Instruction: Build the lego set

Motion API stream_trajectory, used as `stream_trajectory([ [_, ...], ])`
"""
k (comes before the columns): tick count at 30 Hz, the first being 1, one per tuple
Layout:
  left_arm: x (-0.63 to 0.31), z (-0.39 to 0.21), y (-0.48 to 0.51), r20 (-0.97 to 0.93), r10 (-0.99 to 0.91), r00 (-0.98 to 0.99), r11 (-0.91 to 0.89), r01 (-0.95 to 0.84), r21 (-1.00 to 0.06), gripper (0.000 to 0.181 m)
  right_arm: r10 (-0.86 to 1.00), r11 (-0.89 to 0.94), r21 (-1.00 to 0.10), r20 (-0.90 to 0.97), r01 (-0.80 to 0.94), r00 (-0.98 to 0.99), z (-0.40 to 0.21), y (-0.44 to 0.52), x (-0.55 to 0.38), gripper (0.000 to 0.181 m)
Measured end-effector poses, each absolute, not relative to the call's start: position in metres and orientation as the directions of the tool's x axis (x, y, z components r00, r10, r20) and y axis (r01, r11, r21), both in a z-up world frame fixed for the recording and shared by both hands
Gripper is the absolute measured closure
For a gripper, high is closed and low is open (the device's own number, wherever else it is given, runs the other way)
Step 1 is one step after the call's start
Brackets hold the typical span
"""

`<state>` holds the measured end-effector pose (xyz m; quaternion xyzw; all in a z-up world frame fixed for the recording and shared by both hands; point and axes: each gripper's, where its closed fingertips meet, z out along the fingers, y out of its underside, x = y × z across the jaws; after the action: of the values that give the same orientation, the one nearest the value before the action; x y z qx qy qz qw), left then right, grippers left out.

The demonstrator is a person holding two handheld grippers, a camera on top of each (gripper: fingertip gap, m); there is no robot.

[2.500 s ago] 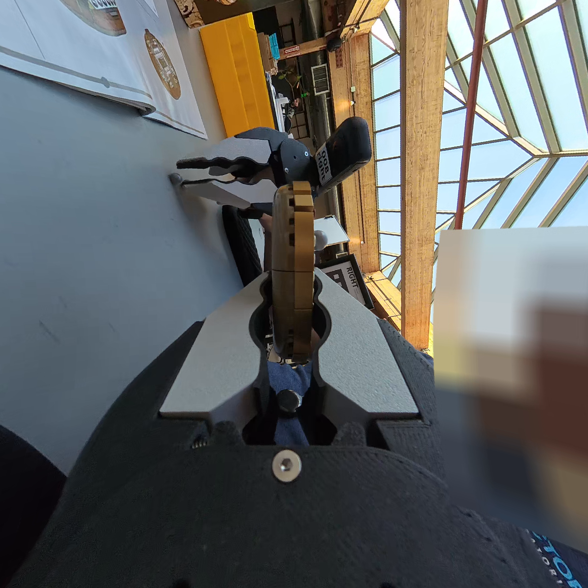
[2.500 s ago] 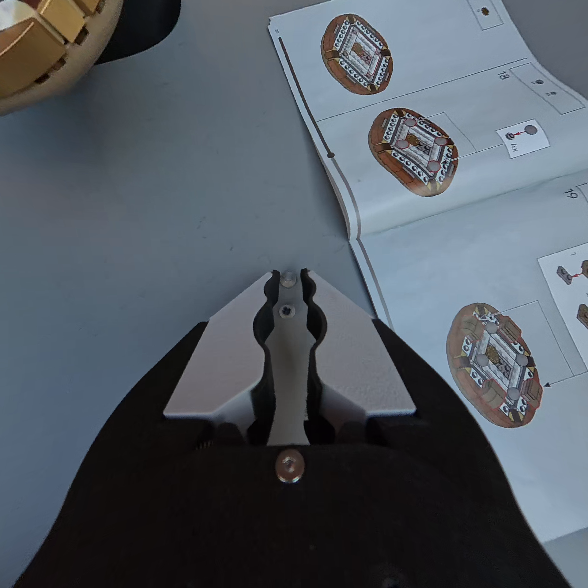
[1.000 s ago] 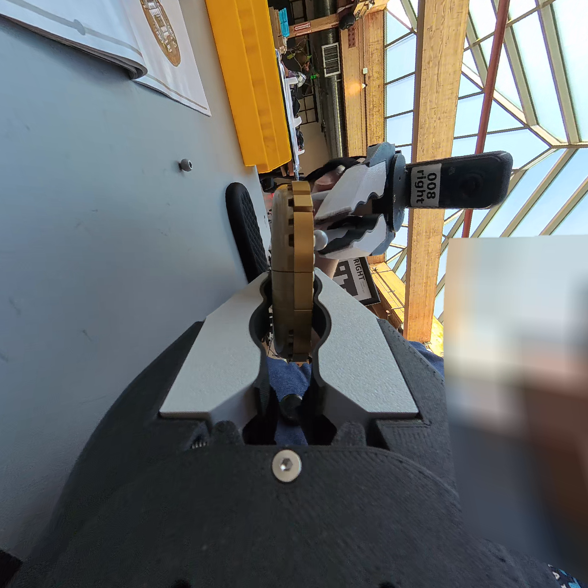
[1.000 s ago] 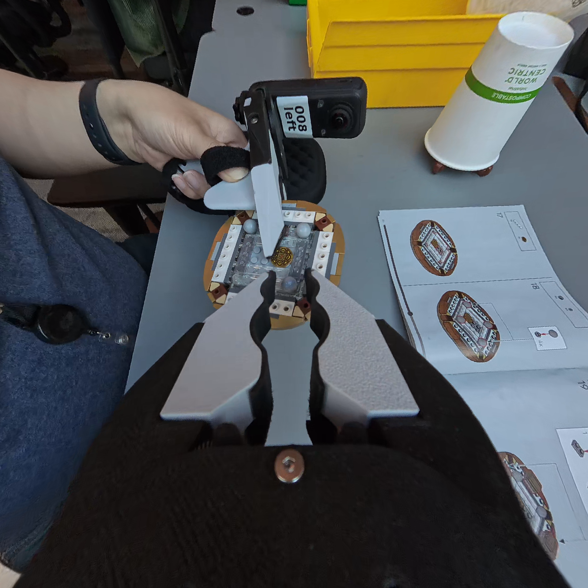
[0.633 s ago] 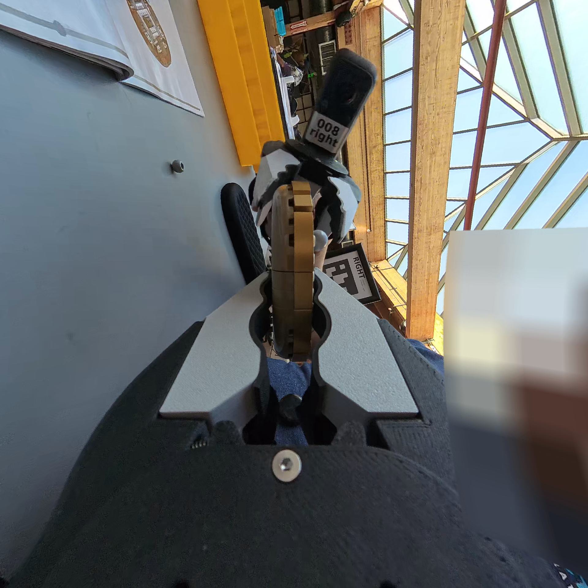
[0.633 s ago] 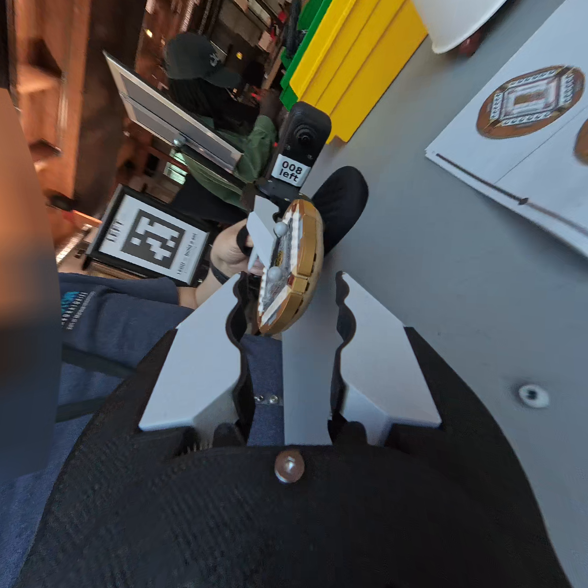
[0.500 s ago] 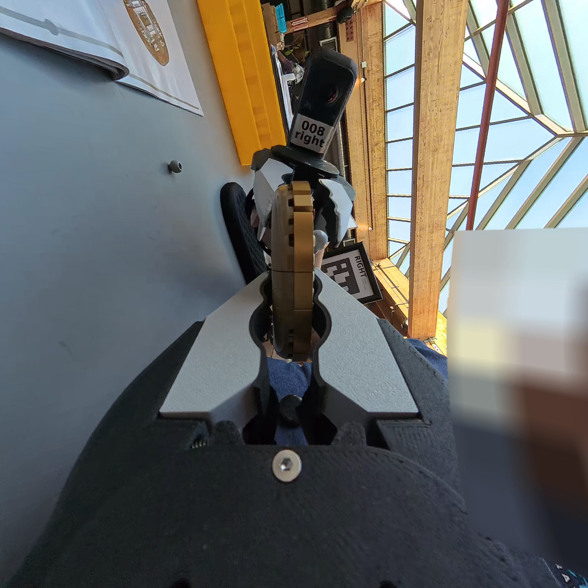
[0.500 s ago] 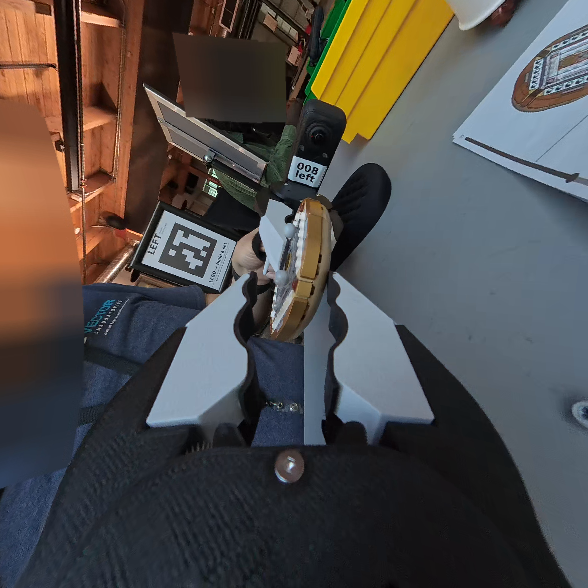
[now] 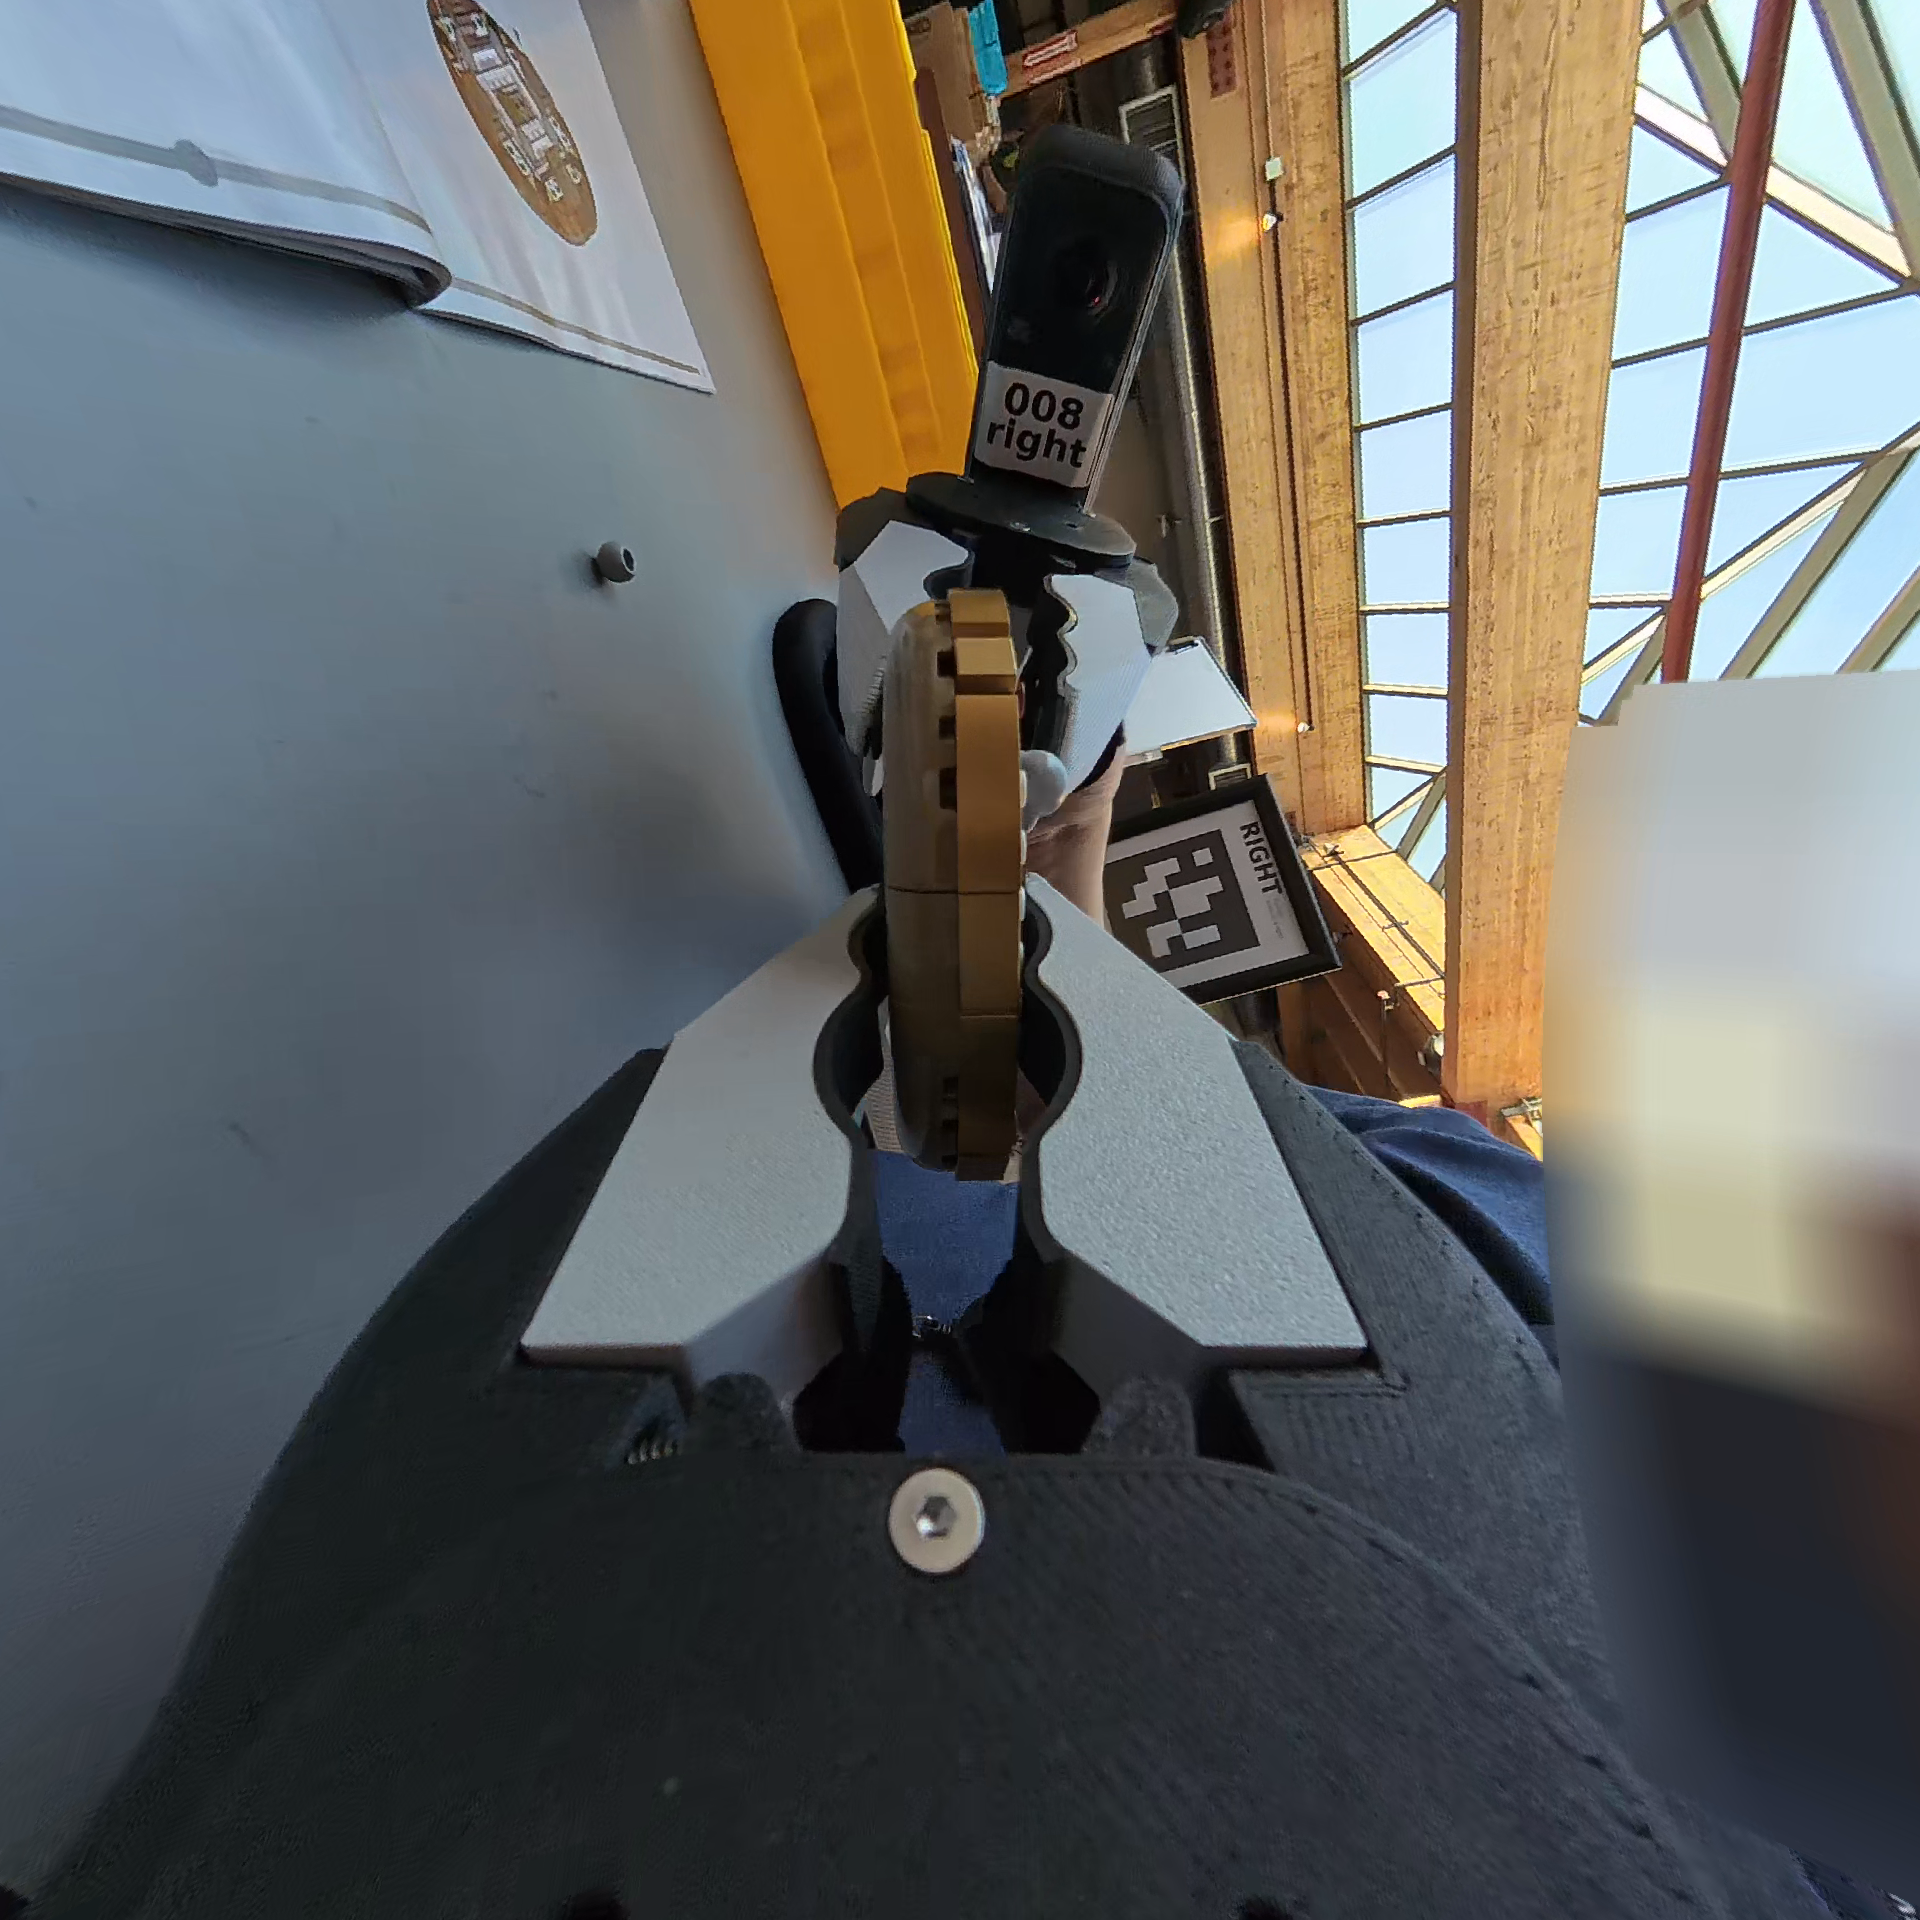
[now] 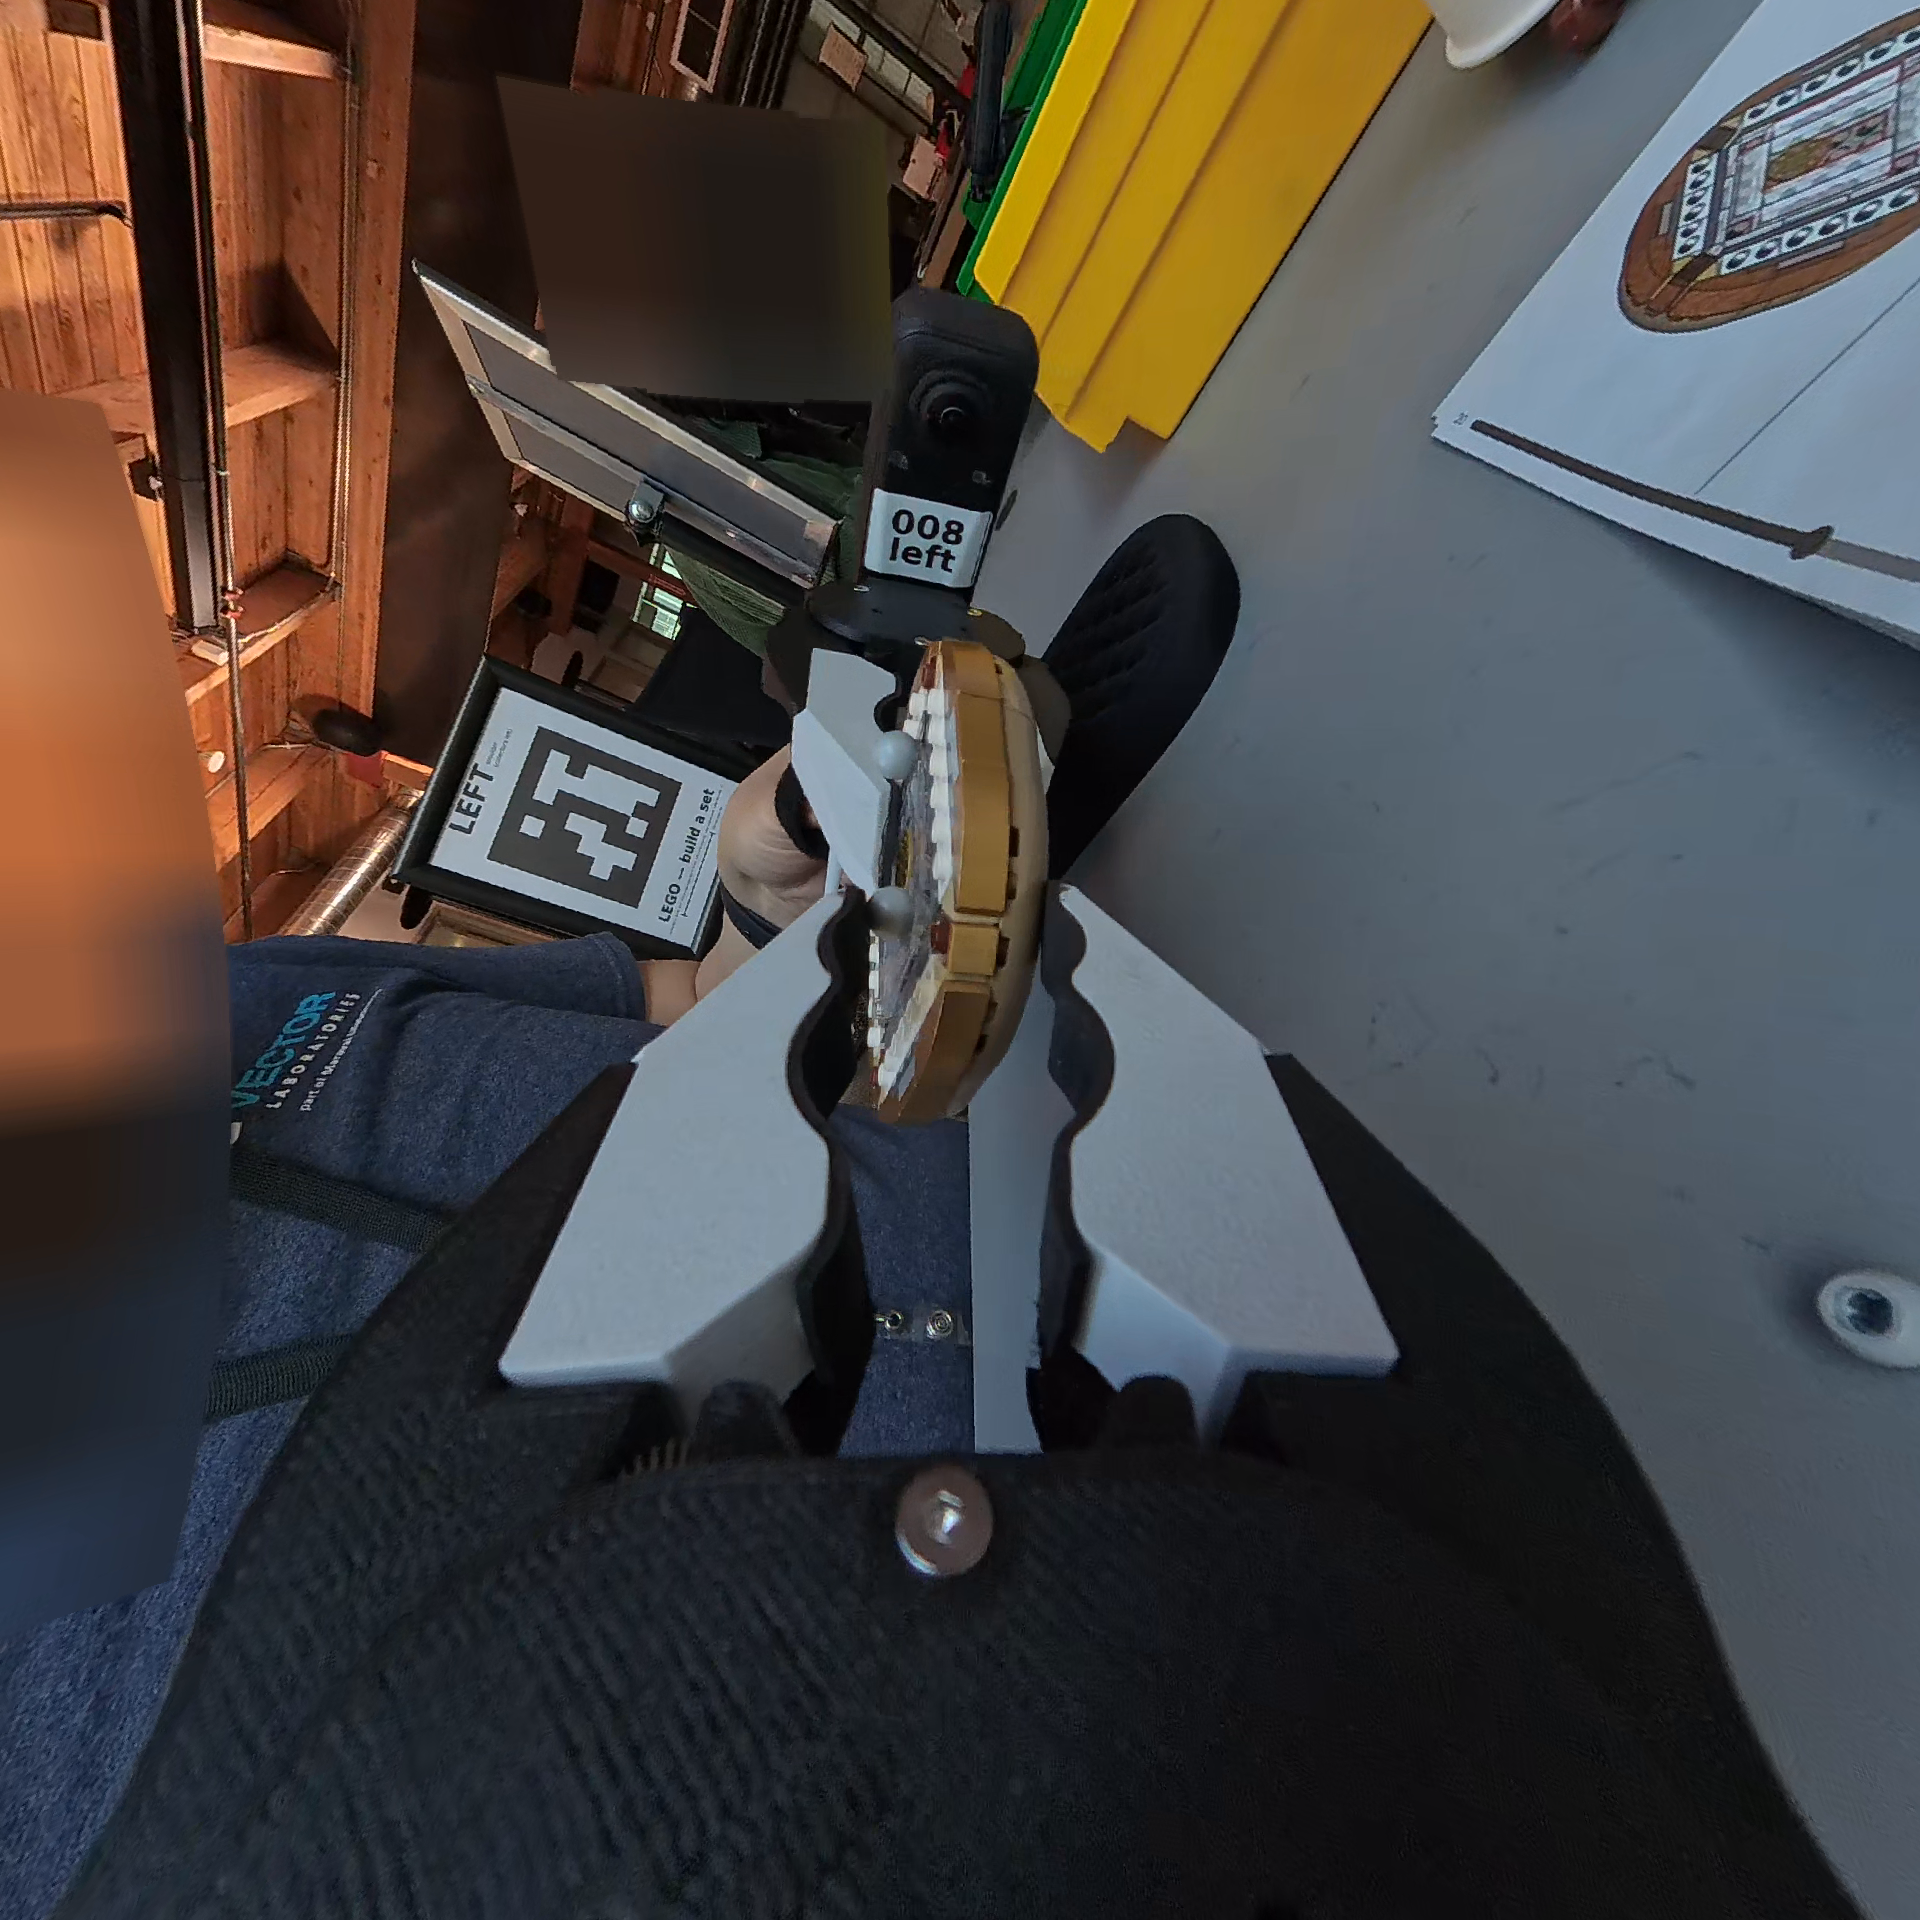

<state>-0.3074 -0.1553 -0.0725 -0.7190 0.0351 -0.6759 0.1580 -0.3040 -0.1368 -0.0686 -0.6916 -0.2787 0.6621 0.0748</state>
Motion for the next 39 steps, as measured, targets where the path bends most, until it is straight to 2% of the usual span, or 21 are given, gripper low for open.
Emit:
stream_trajectory([
  [17,-0.308,-0.071,-0.159,0.931,-0.337,0.140,-0.922,0.153,-0.357,0.162,0.500,-0.827,-0.487,-0.866,0.280,-0.030,-0.067,-0.140,-0.304,0.151],
  [23,-0.302,-0.056,-0.158,0.952,-0.304,0.018,-0.936,0.182,-0.302,0.162,0.415,-0.878,-0.449,-0.887,0.167,-0.201,-0.043,-0.136,-0.303,0.147],
  [28,-0.303,-0.060,-0.154,0.947,-0.314,0.074,-0.928,0.188,-0.322,0.162,0.380,-0.905,-0.405,-0.908,0.133,-0.177,-0.047,-0.132,-0.303,0.144],
  [33,-0.303,-0.062,-0.153,0.932,-0.339,0.129,-0.915,0.186,-0.358,0.162,0.462,-0.870,-0.472,-0.881,0.141,-0.097,-0.054,-0.131,-0.301,0.152],
  [39,-0.302,-0.058,-0.154,0.918,-0.365,0.156,-0.904,0.177,-0.390,0.162,0.426,-0.888,-0.439,-0.897,0.135,-0.118,-0.050,-0.129,-0.301,0.153],
])
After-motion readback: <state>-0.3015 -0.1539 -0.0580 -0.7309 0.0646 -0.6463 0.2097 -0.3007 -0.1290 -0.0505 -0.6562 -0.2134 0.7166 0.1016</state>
